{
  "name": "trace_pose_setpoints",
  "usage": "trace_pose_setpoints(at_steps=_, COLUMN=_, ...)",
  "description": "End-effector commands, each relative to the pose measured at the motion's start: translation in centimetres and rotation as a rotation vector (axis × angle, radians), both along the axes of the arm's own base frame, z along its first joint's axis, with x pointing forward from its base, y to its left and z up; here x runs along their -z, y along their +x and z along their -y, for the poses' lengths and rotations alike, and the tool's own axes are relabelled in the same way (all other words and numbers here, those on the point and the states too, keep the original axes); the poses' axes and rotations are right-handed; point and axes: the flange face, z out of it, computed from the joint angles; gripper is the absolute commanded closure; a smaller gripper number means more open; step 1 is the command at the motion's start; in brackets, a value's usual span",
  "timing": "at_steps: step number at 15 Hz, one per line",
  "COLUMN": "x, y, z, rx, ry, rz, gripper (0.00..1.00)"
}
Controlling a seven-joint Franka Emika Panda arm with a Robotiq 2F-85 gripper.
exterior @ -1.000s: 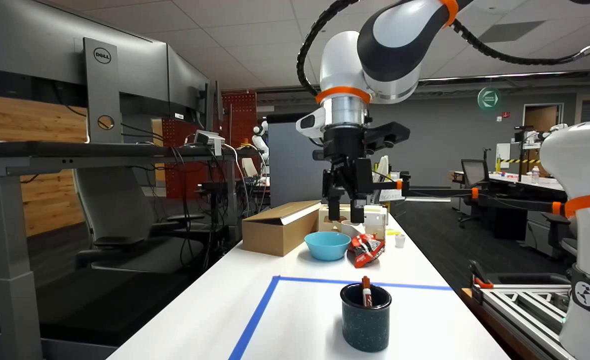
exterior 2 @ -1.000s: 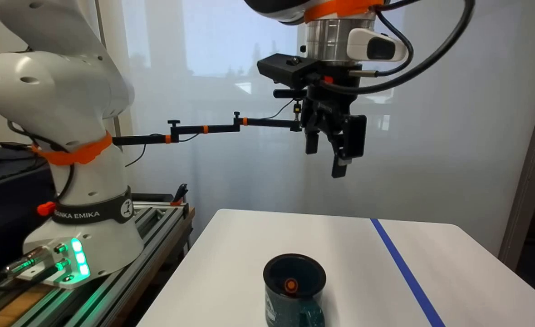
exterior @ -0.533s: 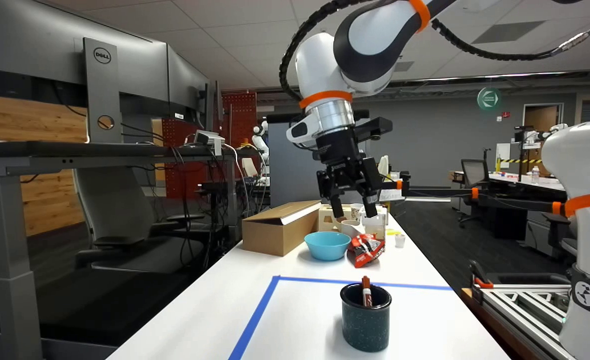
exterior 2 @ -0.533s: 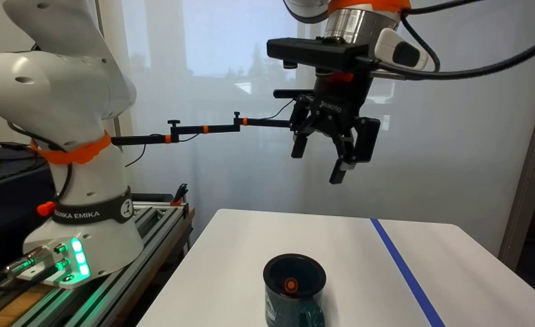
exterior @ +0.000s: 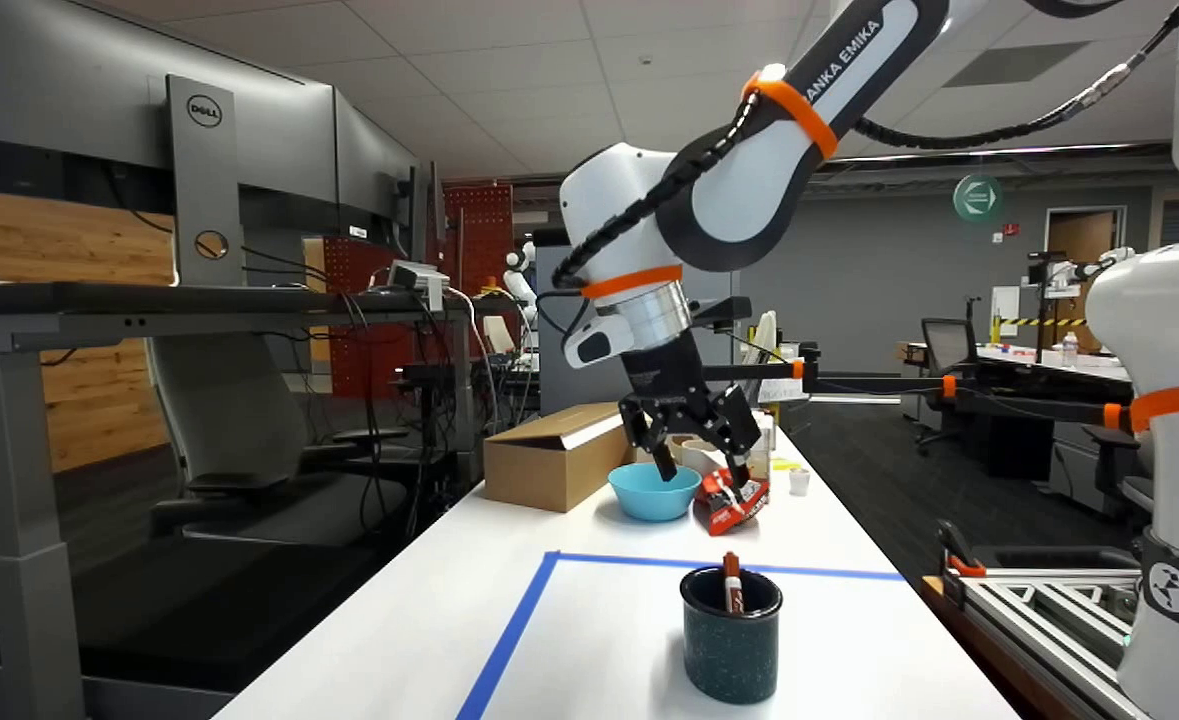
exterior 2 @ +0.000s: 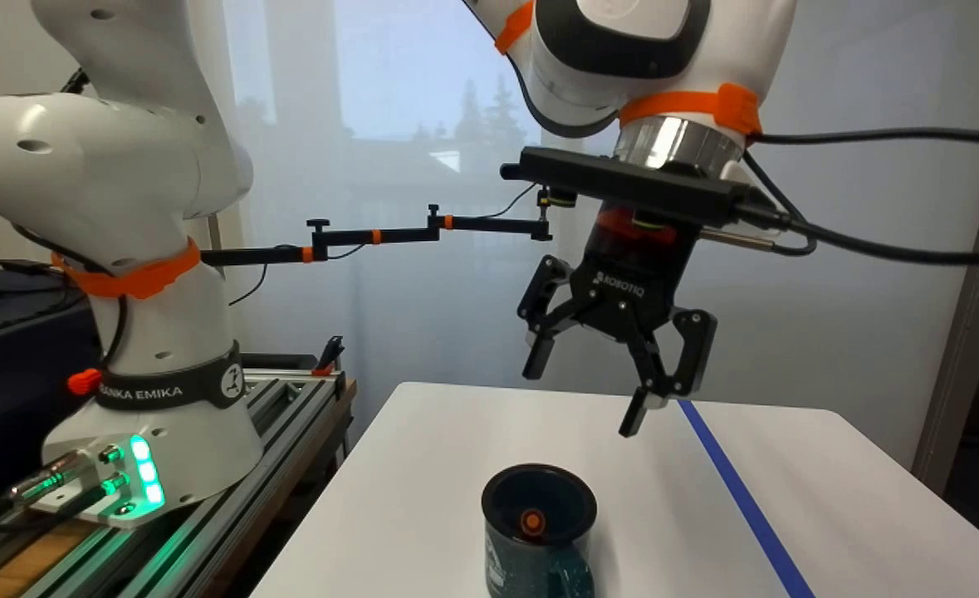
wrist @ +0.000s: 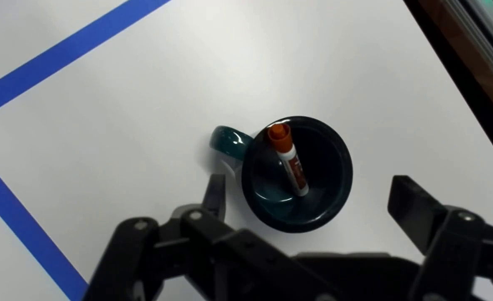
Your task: Remove the marker from the mug cup and place it on the table
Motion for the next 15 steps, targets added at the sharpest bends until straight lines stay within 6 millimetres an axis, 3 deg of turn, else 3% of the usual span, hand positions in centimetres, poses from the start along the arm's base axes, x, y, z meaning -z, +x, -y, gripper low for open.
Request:
trace_pose_setpoints(at_steps=1, x=2.5, y=0.6, z=-0.1, rx=-0.054, ry=-0.035, rz=0.002, gripper=0.00)
trace_pose_setpoints(at_steps=8, x=4.7, y=0.6, z=-1.6, rx=-0.058, ry=-0.024, rz=-0.011, gripper=0.00)
trace_pose_setpoints(at_steps=15, x=6.8, y=-2.0, z=-0.8, rx=-0.020, ry=-0.019, rz=-0.064, gripper=0.00)
